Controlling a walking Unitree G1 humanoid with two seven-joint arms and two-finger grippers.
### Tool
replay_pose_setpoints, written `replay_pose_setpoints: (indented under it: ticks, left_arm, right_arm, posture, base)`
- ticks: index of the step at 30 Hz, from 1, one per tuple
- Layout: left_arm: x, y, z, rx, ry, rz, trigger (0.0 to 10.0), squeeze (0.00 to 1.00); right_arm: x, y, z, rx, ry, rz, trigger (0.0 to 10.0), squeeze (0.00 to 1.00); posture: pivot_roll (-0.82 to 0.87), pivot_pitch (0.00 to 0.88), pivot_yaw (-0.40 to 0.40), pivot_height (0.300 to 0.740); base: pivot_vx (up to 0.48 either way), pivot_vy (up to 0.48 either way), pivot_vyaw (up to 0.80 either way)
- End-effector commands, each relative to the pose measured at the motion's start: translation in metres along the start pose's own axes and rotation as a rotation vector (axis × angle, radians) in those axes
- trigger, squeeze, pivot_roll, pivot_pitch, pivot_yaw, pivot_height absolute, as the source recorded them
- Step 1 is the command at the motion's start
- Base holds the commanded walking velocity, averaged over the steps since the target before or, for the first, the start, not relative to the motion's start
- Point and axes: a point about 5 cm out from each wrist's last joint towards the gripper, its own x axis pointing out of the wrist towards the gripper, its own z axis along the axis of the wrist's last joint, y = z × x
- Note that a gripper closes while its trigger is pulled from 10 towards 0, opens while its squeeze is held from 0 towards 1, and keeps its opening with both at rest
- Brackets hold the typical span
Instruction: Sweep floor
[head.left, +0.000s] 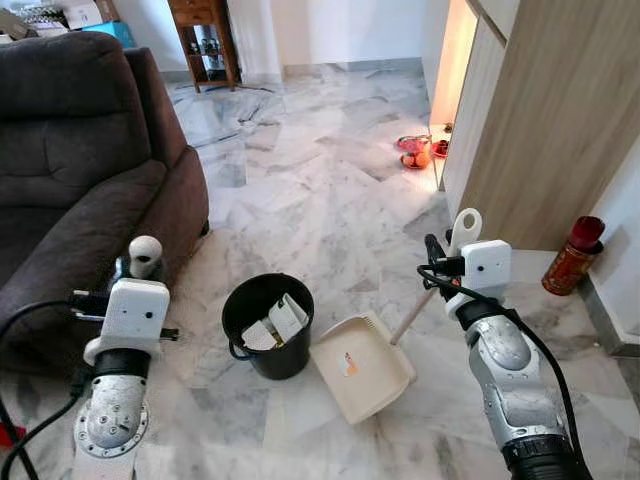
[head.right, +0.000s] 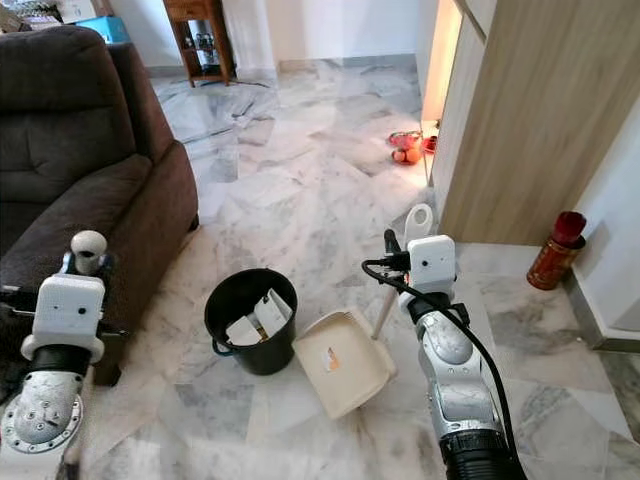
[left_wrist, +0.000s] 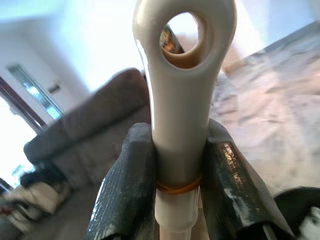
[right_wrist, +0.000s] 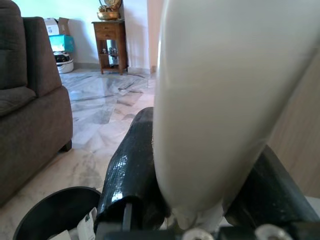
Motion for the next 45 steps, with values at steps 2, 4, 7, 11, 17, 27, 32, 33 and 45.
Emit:
replay_pose_setpoints:
  ticks: [2, 4, 7, 11, 17, 27, 32, 33, 45]
  left_arm:
    - [0.005, -0.003, 0.010, 0.016, -0.103, -0.058, 10.0, 0.00]
    - [0.007, -0.004, 0.017, -0.003, -0.144, -0.095, 10.0, 0.00]
    - [0.009, -0.007, 0.020, 0.029, -0.170, -0.166, 10.0, 0.00]
    - [0.007, -0.009, 0.020, 0.133, -0.202, -0.242, 10.0, 0.00]
    - [0.005, -0.016, 0.017, 0.261, -0.239, -0.337, 10.0, 0.00]
    - [0.012, -0.022, 0.027, -0.063, -0.195, -0.341, 10.0, 0.00]
    - [0.022, -0.015, 0.032, -0.340, -0.168, -0.277, 10.0, 0.00]
    - [0.022, -0.014, 0.032, -0.360, -0.165, -0.280, 10.0, 0.00]
    - [0.020, -0.016, 0.031, -0.674, -0.094, -0.334, 10.0, 0.00]
  right_arm:
    - [0.004, 0.004, 0.011, 0.012, -0.057, 0.012, 10.0, 0.00]
    - [0.004, 0.004, 0.011, 0.014, -0.059, 0.011, 10.0, 0.00]
    - [0.004, 0.005, 0.011, 0.015, -0.060, 0.013, 10.0, 0.00]
    - [0.004, 0.006, 0.011, 0.017, -0.060, 0.014, 10.0, 0.00]
    - [0.003, 0.008, 0.010, 0.024, -0.059, 0.016, 10.0, 0.00]
    - [0.002, 0.008, 0.010, 0.016, -0.061, 0.021, 10.0, 0.00]
    - [0.001, 0.010, 0.010, 0.017, -0.064, 0.023, 10.0, 0.00]
    - [0.001, 0.009, 0.010, 0.016, -0.064, 0.022, 10.0, 0.00]
    - [0.000, 0.010, 0.010, 0.016, -0.061, 0.024, 10.0, 0.00]
  posture:
    - [-0.19, 0.045, 0.087, 0.740]
    - [-0.19, 0.046, 0.085, 0.740]
    - [-0.19, 0.046, 0.084, 0.740]
    - [-0.18, 0.047, 0.085, 0.740]
    - [-0.18, 0.048, 0.085, 0.740]
    - [-0.18, 0.056, 0.084, 0.740]
    - [-0.18, 0.059, 0.086, 0.740]
    - [-0.18, 0.059, 0.086, 0.740]
    - [-0.18, 0.065, 0.088, 0.740]
  base:
    - [0.000, 0.000, 0.00]
    - [0.000, 0.000, 0.00]
    - [0.000, 0.000, 0.00]
    - [0.000, 0.000, 0.00]
    - [0.000, 0.000, 0.00]
    - [0.000, 0.000, 0.00]
    - [0.000, 0.000, 0.00]
    - [0.000, 0.000, 0.00]
    - [0.000, 0.000, 0.00]
